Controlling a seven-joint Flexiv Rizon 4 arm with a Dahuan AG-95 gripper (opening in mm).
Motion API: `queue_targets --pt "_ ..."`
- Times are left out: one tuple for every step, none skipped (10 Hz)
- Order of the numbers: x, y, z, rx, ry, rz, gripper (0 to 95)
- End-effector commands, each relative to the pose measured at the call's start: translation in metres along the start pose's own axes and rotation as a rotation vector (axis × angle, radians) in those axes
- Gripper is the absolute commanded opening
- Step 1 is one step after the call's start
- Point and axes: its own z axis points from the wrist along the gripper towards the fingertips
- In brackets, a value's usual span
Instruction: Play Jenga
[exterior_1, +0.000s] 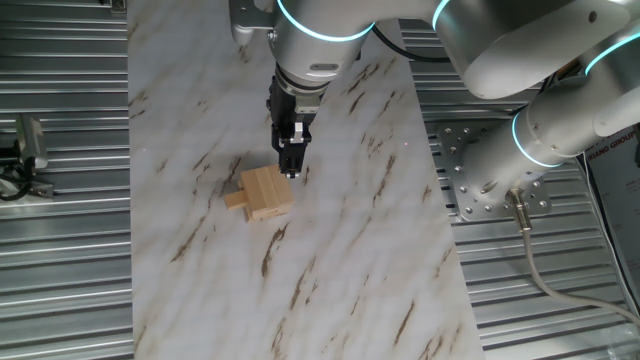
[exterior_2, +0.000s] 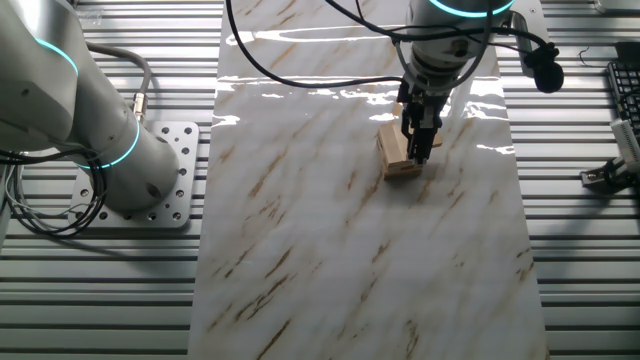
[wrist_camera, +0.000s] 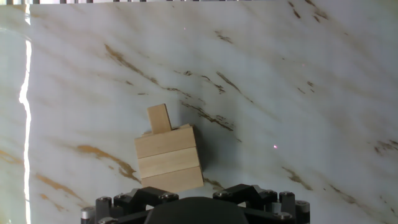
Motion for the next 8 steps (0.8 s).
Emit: queue_targets --pt "0.0000 -0.0001 0.0000 0.004 -0.014 -0.134 0.0" --pt "0.0001 0.0000 -0.0001 -0.018 -0.015 -0.126 0.0" --pt "0.0001 0.0000 -0.0001 -0.016 -0.015 -0.126 0.0" --pt "0.0001 0.0000 -0.0001 -0.016 -0.014 -0.126 0.0" --pt "0.0001 0.0000 -0.0001 -0.015 -0.014 -0.126 0.0" --pt "0.0001 0.0000 -0.0002 -0.015 -0.014 -0.126 0.0" --pt "0.0001 0.0000 -0.0002 -0.016 -0.014 -0.126 0.0" --pt "0.0001 0.0000 -0.0002 -0.016 -0.014 -0.126 0.0"
